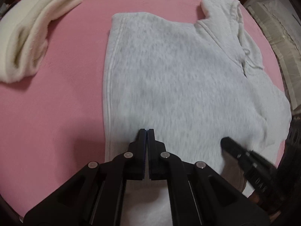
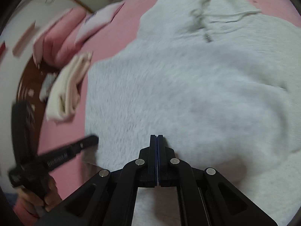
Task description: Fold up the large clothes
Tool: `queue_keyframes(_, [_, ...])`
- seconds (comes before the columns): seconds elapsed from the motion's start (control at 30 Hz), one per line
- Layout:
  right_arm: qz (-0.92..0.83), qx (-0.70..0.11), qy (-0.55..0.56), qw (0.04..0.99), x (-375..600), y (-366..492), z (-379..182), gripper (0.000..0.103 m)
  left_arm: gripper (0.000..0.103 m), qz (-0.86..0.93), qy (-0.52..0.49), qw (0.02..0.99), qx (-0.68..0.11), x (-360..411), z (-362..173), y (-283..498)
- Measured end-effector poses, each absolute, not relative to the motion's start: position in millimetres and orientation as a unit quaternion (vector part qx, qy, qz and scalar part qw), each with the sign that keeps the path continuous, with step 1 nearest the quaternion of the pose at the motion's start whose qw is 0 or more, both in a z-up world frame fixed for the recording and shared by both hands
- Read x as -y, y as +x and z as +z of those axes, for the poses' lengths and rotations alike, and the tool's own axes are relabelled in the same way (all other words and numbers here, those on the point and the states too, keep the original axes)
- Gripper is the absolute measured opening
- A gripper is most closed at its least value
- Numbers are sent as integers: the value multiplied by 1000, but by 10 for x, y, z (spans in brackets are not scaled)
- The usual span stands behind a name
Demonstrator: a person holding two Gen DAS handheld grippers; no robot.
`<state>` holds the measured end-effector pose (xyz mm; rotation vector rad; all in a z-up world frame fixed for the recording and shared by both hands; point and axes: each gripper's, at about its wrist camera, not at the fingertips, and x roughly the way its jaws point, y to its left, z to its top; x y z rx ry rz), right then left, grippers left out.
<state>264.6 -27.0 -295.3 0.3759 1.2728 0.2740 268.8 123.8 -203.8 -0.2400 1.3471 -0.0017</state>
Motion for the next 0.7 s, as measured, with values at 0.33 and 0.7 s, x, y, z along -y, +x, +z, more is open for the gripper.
queue_keyframes(0.33, [115, -556, 217, 794, 221, 3507, -3248, 0, 0, -24, -109, 791, -601, -1426, -2061, 3642])
queue_keyframes(0.7, [-29, -516, 203, 832, 993, 3647, -3131, 0, 0, -42, -135, 806, -575, -1890, -2131, 4051])
